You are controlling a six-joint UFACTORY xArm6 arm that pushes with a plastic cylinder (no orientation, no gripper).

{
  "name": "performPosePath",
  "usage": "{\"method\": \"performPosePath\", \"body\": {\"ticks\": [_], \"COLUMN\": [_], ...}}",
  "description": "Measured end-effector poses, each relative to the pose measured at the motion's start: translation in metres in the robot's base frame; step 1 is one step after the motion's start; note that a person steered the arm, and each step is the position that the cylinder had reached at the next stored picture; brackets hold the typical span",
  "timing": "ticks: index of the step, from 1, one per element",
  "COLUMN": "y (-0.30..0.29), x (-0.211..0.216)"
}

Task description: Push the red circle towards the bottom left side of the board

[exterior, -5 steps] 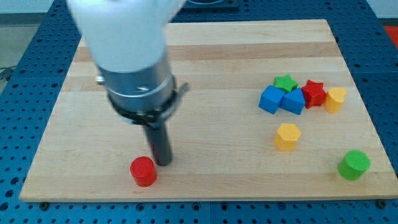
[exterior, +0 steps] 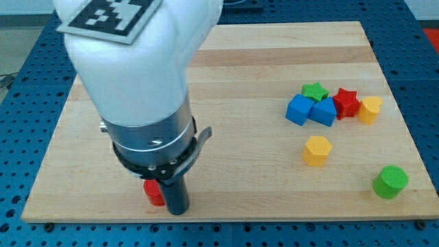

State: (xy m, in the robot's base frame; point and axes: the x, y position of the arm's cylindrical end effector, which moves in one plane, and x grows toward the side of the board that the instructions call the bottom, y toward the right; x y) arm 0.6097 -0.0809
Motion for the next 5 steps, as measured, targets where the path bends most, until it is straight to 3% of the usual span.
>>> {"method": "performPosePath", "body": {"ticks": [1,2,3,4,5], "y": [-0.026,-0.056,-0.082,-0.055,-0.024], "x": [-0.009,-0.051,-0.057,-0.020,-0.024]}}
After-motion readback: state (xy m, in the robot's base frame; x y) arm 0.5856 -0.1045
